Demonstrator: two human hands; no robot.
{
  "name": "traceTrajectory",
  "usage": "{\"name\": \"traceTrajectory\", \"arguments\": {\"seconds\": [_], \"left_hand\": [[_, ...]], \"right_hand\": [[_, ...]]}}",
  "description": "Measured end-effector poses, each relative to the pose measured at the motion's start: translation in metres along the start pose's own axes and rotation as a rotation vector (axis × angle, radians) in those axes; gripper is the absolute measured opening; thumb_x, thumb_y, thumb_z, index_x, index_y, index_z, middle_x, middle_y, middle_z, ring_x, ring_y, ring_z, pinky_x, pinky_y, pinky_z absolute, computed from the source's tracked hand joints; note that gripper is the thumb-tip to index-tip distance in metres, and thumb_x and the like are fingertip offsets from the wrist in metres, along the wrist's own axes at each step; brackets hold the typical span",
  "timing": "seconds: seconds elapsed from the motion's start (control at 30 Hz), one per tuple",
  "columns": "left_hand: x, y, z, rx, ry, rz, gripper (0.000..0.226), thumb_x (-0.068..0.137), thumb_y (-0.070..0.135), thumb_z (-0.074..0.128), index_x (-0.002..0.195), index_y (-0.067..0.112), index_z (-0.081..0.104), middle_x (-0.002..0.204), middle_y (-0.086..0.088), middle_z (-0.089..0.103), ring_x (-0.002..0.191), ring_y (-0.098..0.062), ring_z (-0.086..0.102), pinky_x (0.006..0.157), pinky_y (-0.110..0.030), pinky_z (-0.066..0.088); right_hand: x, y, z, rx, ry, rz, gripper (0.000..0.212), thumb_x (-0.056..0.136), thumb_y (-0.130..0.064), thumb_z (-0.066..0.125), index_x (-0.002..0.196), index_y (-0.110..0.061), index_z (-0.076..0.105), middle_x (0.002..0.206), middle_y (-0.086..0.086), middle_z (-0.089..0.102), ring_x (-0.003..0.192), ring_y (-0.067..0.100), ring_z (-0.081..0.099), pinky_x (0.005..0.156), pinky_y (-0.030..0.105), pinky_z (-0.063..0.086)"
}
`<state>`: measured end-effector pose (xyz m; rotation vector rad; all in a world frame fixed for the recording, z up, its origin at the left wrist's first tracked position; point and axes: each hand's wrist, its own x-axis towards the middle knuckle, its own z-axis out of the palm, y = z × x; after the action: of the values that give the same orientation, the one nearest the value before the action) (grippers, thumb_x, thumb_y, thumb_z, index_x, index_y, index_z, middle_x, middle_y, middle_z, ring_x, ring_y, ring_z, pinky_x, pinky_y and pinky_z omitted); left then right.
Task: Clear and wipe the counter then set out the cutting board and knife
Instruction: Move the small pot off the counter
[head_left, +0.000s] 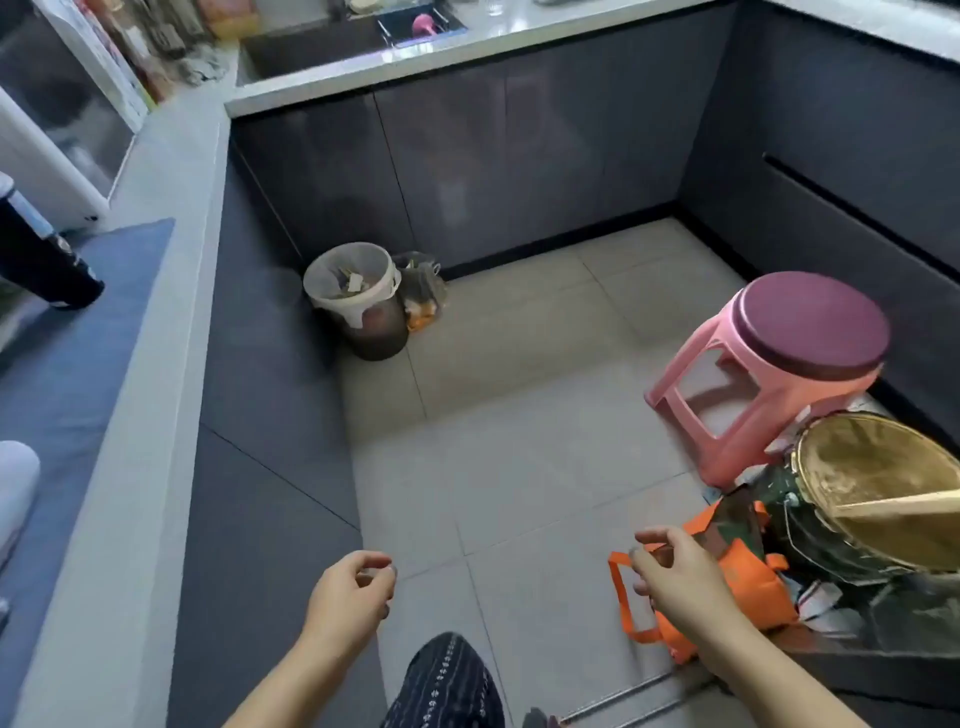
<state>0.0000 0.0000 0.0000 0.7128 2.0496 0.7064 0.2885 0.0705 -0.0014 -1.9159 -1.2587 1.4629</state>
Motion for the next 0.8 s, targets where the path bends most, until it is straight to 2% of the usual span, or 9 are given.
{"name": "traceTrajectory", "arguments": {"seconds": [0.07,0.17,0.27,0.43,0.53,0.6,0.7,0.8], "left_hand": [[0.019,0.003,-0.003,-0.038,0.047,-0.025,0.011,0.083,0.006,0.053,0.090,0.006,0.062,0.071,-0.011,0.062,0.060,-0.022,0.055,0.060,-0.031,0.046],[0.059,0.021,-0.012,-0.087,0.093,-0.048,0.010,0.085,0.004,0.052,0.089,0.004,0.061,0.068,-0.010,0.060,0.055,-0.018,0.054,0.049,-0.023,0.043],[0.113,0.051,-0.017,-0.107,0.094,-0.029,0.011,0.086,0.005,0.051,0.092,0.003,0.060,0.066,-0.010,0.057,0.052,-0.017,0.049,0.044,-0.018,0.039],[0.215,0.111,-0.019,-0.127,0.091,-0.028,0.012,0.086,0.001,0.050,0.095,-0.002,0.058,0.066,-0.014,0.056,0.052,-0.020,0.048,0.037,-0.014,0.040],[0.272,0.156,-0.026,-0.112,0.039,-0.036,0.012,0.085,-0.003,0.051,0.094,-0.006,0.058,0.062,-0.013,0.054,0.048,-0.021,0.043,0.031,-0.010,0.034],[0.315,0.191,-0.026,-0.119,0.016,-0.036,0.013,0.085,-0.003,0.051,0.095,-0.008,0.058,0.062,-0.013,0.053,0.048,-0.021,0.042,0.032,-0.012,0.036],[0.374,0.253,-0.010,-0.099,-0.005,-0.015,0.012,0.085,0.002,0.053,0.093,-0.004,0.061,0.063,-0.014,0.057,0.052,-0.023,0.047,0.047,-0.026,0.039],[0.421,0.332,0.018,-0.092,-0.071,0.096,0.009,0.085,0.001,0.054,0.089,-0.002,0.062,0.063,-0.013,0.059,0.055,-0.022,0.052,0.048,-0.026,0.046]], "right_hand": [[0.020,-0.009,0.001,0.013,-0.006,0.003,0.015,0.088,-0.008,0.051,0.102,-0.012,0.053,0.077,0.004,0.057,0.072,0.026,0.062,0.059,0.030,0.042],[0.059,-0.037,0.008,0.029,-0.024,0.011,0.015,0.087,-0.010,0.050,0.102,-0.014,0.052,0.079,0.004,0.057,0.068,0.020,0.060,0.066,0.032,0.045],[0.106,-0.075,0.019,0.030,-0.023,-0.028,0.015,0.087,-0.011,0.050,0.101,-0.015,0.053,0.081,0.002,0.058,0.070,0.020,0.061,0.070,0.034,0.046],[0.195,-0.155,0.034,0.008,-0.025,-0.060,0.015,0.085,-0.011,0.050,0.096,-0.020,0.055,0.079,0.000,0.060,0.070,0.020,0.063,0.065,0.030,0.045],[0.243,-0.210,0.035,-0.029,-0.025,-0.064,0.015,0.084,-0.009,0.051,0.089,-0.023,0.055,0.075,-0.001,0.060,0.068,0.019,0.062,0.065,0.029,0.044],[0.275,-0.245,0.032,-0.026,-0.012,-0.089,0.016,0.085,-0.011,0.052,0.084,-0.026,0.055,0.074,-0.002,0.061,0.069,0.020,0.062,0.063,0.028,0.044],[0.324,-0.282,0.018,0.000,0.055,-0.090,0.015,0.086,-0.013,0.054,0.084,-0.028,0.056,0.076,-0.003,0.062,0.072,0.022,0.066,0.063,0.027,0.045],[0.381,-0.306,-0.002,0.065,0.128,-0.054,0.014,0.085,-0.009,0.056,0.084,-0.022,0.058,0.075,0.000,0.062,0.063,0.020,0.063,0.058,0.026,0.042]]}}
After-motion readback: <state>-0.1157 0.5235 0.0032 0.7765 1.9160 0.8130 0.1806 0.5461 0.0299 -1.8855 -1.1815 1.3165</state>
